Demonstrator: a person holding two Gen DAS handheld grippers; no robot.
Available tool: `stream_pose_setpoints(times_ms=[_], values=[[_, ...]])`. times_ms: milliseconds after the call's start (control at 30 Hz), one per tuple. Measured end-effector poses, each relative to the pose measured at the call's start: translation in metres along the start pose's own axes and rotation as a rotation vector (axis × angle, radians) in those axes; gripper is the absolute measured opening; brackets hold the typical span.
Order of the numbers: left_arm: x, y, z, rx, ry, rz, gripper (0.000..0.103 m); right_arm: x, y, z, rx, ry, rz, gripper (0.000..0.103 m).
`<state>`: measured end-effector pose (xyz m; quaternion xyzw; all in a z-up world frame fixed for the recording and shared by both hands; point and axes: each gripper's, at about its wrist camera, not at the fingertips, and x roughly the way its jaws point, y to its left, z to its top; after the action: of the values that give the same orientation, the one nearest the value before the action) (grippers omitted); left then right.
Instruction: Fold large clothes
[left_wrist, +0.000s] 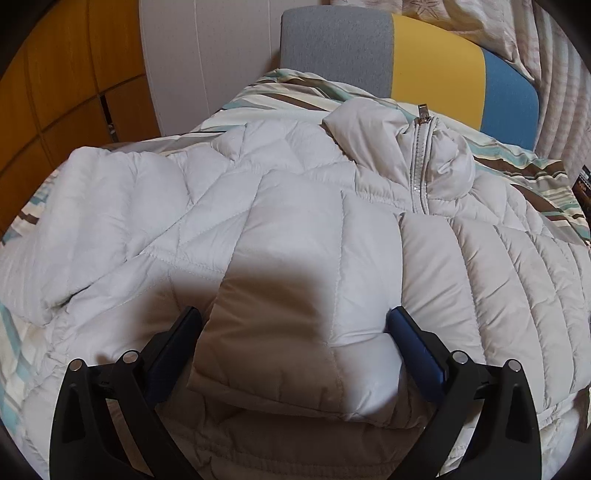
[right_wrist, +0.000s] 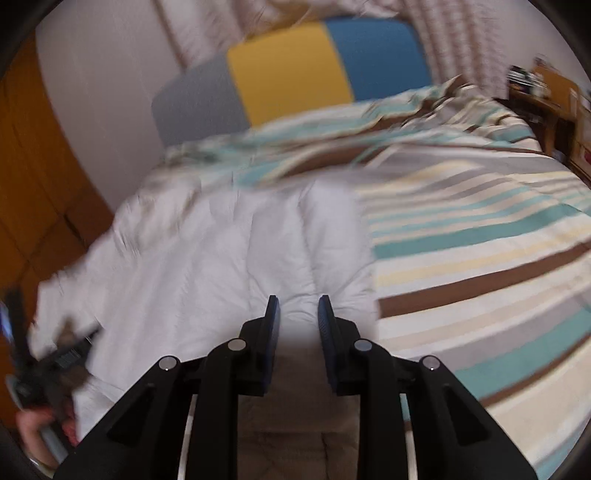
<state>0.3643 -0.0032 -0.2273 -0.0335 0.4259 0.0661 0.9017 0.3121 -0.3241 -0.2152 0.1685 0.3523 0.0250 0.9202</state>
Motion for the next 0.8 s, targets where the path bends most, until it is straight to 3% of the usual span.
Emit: stream_pose_setpoints(times_ms=[133,400,667,800], values=[[0.000,-0.002,-0.001,0.010,-0.002,0.011,0.100,-0.014,0.003,0.021,0.007,-0.081,-0.079,0.022],[0.002,-0.002,-0.001,0.006,0.000,0.005,0.100,0.050,0.015,0.045,-0.015,0.002,-0.136,0.016],[0.004,-0.004,-0.003,0.009,0.002,0.000,0.100,0.097,-0.005,0.036,0.016,0.097,-0.194,0.013],[0.004,-0.003,-0.004,0.009,0.003,0.000,0.100,0.103,-0.001,0.033,-0.019,0.093,-0.227,0.013]])
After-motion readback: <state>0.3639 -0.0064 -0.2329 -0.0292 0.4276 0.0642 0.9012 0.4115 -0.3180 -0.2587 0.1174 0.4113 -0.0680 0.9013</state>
